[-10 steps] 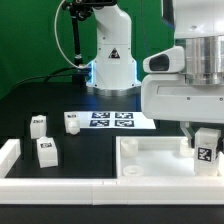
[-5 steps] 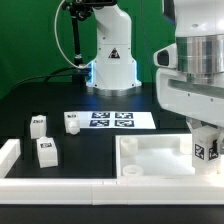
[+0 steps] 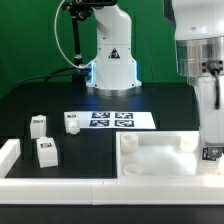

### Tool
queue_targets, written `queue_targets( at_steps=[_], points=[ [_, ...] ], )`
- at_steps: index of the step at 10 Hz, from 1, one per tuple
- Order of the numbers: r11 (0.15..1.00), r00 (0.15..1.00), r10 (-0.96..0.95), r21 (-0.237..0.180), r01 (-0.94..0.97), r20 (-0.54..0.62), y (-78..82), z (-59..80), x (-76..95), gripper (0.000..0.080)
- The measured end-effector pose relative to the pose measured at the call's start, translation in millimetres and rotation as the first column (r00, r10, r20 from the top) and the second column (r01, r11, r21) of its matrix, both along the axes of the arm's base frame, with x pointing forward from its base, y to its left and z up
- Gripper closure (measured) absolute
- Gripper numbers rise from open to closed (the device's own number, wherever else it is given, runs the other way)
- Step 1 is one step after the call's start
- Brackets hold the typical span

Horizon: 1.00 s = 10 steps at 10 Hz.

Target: Assemble one leg

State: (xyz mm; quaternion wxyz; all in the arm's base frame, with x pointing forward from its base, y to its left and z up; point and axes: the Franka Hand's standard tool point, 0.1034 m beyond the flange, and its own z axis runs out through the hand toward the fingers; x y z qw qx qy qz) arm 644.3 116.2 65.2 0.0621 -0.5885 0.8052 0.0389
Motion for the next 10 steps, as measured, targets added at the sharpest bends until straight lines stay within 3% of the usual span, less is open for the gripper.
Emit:
queue_targets(
  at_steps=[4, 5, 6, 8, 10],
  points=[
    [0.997, 0.997, -0.078, -0.002, 0.078, -0.008, -2.8, -1.4, -0.4, 0.0514],
    [0.998, 0.998, -0.063, -0.004, 0.063, -0.003, -2.1, 0.8, 0.4, 0.0346],
    [1.0, 1.0, -0.012, 0.002, 0.012, 0.02, 3.2, 16.5, 2.1, 0.0199],
    [0.999, 0.998, 0.024, 0.02, -0.025, 0.056, 5.8, 48.1, 1.1, 0.0165],
    [1.0, 0.998, 0.018, 0.024, -0.02, 0.056, 4.9, 50.0, -0.1, 0.0153]
  ],
)
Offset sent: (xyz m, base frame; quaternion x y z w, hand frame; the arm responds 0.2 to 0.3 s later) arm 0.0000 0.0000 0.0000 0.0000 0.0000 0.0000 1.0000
